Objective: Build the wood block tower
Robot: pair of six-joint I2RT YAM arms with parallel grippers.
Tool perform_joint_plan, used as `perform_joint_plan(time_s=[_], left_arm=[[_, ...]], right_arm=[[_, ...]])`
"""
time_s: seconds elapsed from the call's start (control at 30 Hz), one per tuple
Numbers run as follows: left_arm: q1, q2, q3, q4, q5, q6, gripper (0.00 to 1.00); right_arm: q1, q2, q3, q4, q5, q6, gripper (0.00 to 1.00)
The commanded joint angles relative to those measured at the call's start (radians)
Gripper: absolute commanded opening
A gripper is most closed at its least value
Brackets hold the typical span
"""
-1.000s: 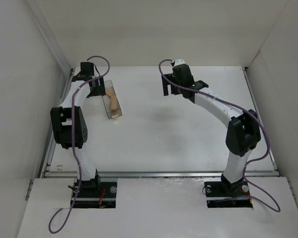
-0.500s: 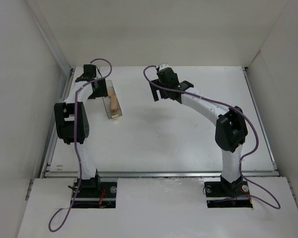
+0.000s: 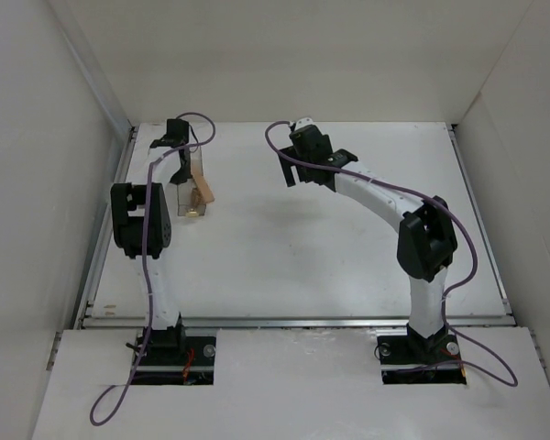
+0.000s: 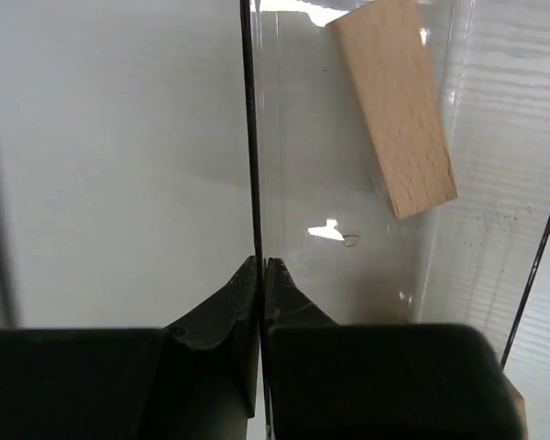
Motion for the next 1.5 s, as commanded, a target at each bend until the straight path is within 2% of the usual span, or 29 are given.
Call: perform_joint_plan(time_s=[0.0, 0.07, 0.1, 0.13, 0.17, 0.23, 0.27, 0.3, 0.37, 0.43, 0.47, 0.5, 0.6, 0.67, 0.7, 0.73, 0.83, 0.97, 1.0, 1.03, 1.1, 1.13, 1.23, 1.4, 1.47], left_arm=[[-0.061, -0.021, 0.074, 0.013, -0.293, 0.156, 0.00], [-0.107, -0.010, 0.074, 0.028, -0.416, 0.233, 0.00], [-0.162, 0.005, 0.042, 0.051, -0.544, 0.282, 0.00], [-0.192, 0.006, 0.005, 0.086, -0.602, 0.383, 0.00], [-0.219, 0.006, -0.038, 0.176, -0.649, 0.430, 0.00], [-0.302, 0.006, -0.136, 0.240, -0.720, 0.494, 0.00], [-0.325, 0.006, -0.150, 0.251, -0.721, 0.508, 0.04], [-0.347, 0.006, -0.150, 0.229, -0.721, 0.508, 0.19], [-0.394, 0.016, -0.129, 0.177, -0.690, 0.469, 0.40], [-0.414, 0.016, -0.063, 0.003, -0.600, 0.395, 0.59], [-0.425, 0.016, -0.035, 0.002, -0.551, 0.373, 0.62], [-0.425, 0.016, -0.011, -0.078, -0.505, 0.355, 0.64], [-0.436, -0.037, 0.040, -0.154, -0.363, 0.315, 0.64], [-0.447, -0.059, 0.052, -0.199, -0.299, 0.306, 0.57], [-0.447, -0.071, 0.052, -0.212, -0.299, 0.295, 0.57], [-0.447, -0.071, 0.052, -0.231, -0.288, 0.295, 0.48], [-0.447, -0.080, 0.040, -0.240, -0.259, 0.272, 0.45], [-0.447, -0.122, 0.055, -0.263, -0.213, 0.219, 0.57], [-0.447, -0.135, 0.065, -0.263, -0.195, 0.218, 0.71], [-0.447, -0.161, 0.086, -0.263, -0.161, 0.205, 0.80], [-0.437, -0.185, 0.098, -0.233, -0.129, 0.194, 0.96], [-0.422, -0.195, 0.098, -0.219, -0.119, 0.194, 1.00], [-0.385, -0.205, 0.078, -0.196, -0.098, 0.183, 1.00], [-0.324, -0.091, 0.118, -0.232, 0.069, 0.162, 1.00], [-0.310, -0.067, 0.129, -0.243, 0.094, 0.162, 1.00]], right_arm=[[0.002, -0.042, -0.002, 0.017, 0.041, -0.010, 1.00], [0.002, -0.054, -0.014, 0.029, 0.041, -0.010, 1.00], [0.002, -0.054, -0.028, 0.029, 0.052, -0.010, 1.00], [0.002, -0.064, -0.037, 0.040, 0.052, -0.010, 1.00], [0.002, -0.064, -0.050, 0.040, 0.052, -0.010, 1.00], [0.002, -0.082, -0.065, 0.040, 0.070, -0.010, 1.00], [0.002, -0.082, -0.065, 0.040, 0.070, -0.010, 1.00], [0.002, -0.093, -0.089, 0.040, 0.081, -0.010, 1.00], [0.002, -0.108, -0.111, 0.040, 0.091, -0.001, 1.00], [0.002, -0.140, -0.160, 0.051, 0.091, -0.001, 1.00], [0.002, -0.140, -0.160, 0.051, 0.091, -0.001, 1.00], [0.002, -0.153, -0.169, 0.051, 0.102, -0.001, 1.00], [0.002, -0.162, -0.182, 0.060, 0.111, 0.008, 1.00], [0.002, -0.162, -0.191, 0.060, 0.121, 0.008, 1.00], [0.002, -0.162, -0.191, 0.060, 0.121, 0.008, 1.00], [0.002, -0.162, -0.191, 0.060, 0.121, 0.008, 1.00], [0.002, -0.162, -0.182, 0.060, 0.121, 0.008, 1.00], [0.002, -0.162, -0.182, 0.060, 0.131, 0.008, 1.00], [0.002, -0.174, -0.192, 0.060, 0.122, 0.008, 1.00], [-0.007, -0.188, -0.192, 0.069, 0.113, 0.008, 1.00], [-0.019, -0.202, -0.221, 0.081, 0.081, 0.018, 1.00], [-0.019, -0.212, -0.221, 0.082, 0.070, 0.018, 1.00], [-0.028, -0.212, -0.231, 0.091, 0.033, 0.027, 1.00], [-0.028, -0.232, -0.231, 0.091, 0.009, 0.027, 1.00], [-0.028, -0.252, -0.241, 0.091, 0.000, 0.027, 1.00]])
